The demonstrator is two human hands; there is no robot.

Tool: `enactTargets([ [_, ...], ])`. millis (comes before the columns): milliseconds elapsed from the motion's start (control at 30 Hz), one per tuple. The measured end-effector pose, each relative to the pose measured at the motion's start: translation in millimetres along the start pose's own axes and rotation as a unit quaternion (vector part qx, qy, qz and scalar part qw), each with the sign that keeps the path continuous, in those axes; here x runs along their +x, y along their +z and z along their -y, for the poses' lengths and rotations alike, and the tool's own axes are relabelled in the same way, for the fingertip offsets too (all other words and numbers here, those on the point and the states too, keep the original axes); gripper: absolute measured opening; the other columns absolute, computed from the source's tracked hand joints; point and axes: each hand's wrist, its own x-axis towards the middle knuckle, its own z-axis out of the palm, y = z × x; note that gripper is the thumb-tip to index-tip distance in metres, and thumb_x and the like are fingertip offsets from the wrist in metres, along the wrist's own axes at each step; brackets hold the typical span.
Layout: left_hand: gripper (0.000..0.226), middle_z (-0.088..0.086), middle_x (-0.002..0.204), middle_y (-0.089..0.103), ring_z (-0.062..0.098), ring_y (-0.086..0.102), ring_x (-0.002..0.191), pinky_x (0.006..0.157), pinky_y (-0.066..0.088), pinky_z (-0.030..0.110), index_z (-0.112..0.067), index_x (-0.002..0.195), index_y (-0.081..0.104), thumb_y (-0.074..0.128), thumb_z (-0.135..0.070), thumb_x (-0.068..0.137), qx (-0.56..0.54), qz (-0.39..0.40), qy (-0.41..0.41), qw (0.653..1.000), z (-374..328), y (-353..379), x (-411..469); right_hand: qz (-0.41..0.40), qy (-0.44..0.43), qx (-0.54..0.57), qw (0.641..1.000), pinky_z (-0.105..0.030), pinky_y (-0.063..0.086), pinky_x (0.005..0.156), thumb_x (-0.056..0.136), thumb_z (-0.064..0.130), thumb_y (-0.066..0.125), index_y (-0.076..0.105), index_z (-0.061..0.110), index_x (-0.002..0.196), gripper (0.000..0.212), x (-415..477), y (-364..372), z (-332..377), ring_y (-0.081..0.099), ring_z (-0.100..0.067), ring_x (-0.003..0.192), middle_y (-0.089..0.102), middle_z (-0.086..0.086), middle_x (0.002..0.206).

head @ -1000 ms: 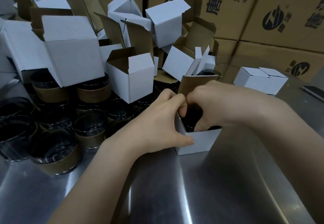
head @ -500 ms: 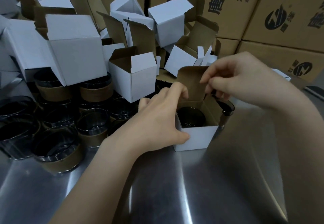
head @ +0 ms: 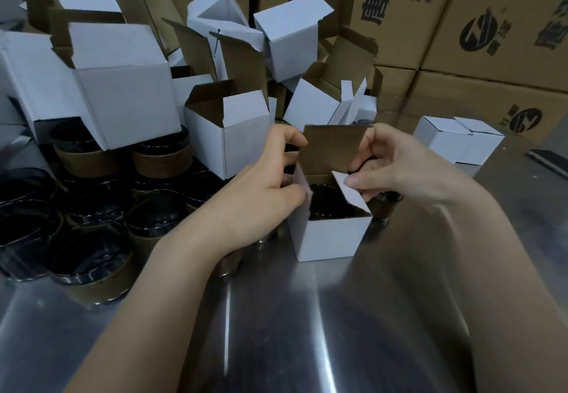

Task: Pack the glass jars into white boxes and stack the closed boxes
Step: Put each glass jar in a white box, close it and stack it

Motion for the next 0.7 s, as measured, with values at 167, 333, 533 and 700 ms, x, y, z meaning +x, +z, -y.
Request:
enactTargets([
  [167,0.058,-0.012,0.129,0.052,0.009,0.062,0.107,0.094,0.054,0.036,-0.057,0.109,0.022,0.065,-0.022,0.091,0.019,-0.031,0.005,0.999,3.2,5.5,2.3,0.005,-0.014,-0.03,0.999,-0.024,0.052,0.053,0.072,-0.002,0.081,0.057,0.027,0.111,0.054,1.7,2.4,-1.5,0.064,-0.016,0.056,0.062,-0.009,0.089],
  [333,0.088,-0.017,0.112,0.059,-0.002,0.064,0.092,0.072,0.055,0.016,-0.06,0.121,0.013,0.079,-0.021,0.077,0.036,-0.107,0.009,0.994,6.9,8.6,5.3,0.036,-0.03,-0.057,0.997,-0.021,0.048,0.052,0.079,-0.007,0.074,0.061,0.023,0.117,0.05,0.7,7.0,0.3,0.056,-0.014,0.052,0.07,0.009,0.083],
  [533,0.063,-0.023,0.114,0.058,-0.001,0.049,0.113,0.089,0.045,0.021,-0.051,0.124,0.044,0.079,-0.029,0.077,0.136,-0.116,0.036,0.983,3.8,11.7,0.6,0.05,-0.043,-0.07,0.995,-0.026,0.054,0.057,0.08,-0.007,0.073,0.075,0.016,0.09,0.026,-2.0,6.0,4.5,0.061,-0.013,0.061,0.071,0.002,0.076],
  [700,0.032,-0.017,0.114,0.061,0.003,0.05,0.111,0.095,0.046,0.03,-0.039,0.104,0.067,0.07,-0.014,0.085,0.165,-0.089,0.039,0.982,-0.4,12.2,0.4,0.142,-0.014,-0.061,0.988,-0.034,0.058,0.076,0.088,-0.017,0.054,0.071,0.016,0.113,0.046,-10.8,-10.6,2.2,0.066,-0.033,0.093,0.065,-0.001,0.12],
])
